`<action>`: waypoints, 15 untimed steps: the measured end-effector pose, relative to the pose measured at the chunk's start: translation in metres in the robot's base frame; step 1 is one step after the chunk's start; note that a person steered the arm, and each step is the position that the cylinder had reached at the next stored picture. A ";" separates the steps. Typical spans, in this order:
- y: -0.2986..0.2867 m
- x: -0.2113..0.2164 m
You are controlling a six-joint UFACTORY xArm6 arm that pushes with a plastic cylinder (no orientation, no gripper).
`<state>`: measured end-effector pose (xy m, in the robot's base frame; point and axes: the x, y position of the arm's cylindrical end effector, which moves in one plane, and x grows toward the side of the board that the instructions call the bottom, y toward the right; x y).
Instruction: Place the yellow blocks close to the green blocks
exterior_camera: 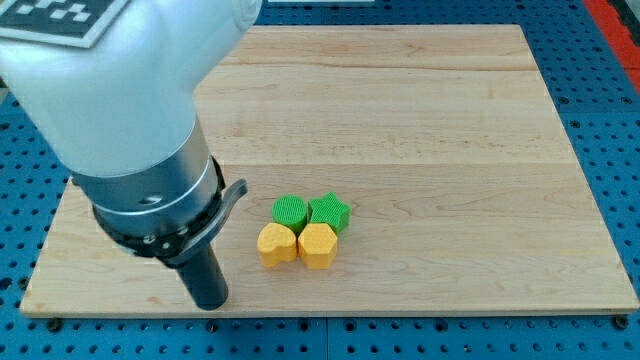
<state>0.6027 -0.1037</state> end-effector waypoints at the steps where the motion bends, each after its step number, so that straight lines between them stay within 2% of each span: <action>1: 0.011 -0.023; 2: 0.010 -0.038; 4: 0.082 -0.054; 5: 0.069 -0.032; 6: 0.102 0.003; 8: 0.150 -0.025; 10: 0.214 -0.036; 12: 0.172 -0.033; 15: 0.172 -0.044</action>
<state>0.5582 0.0686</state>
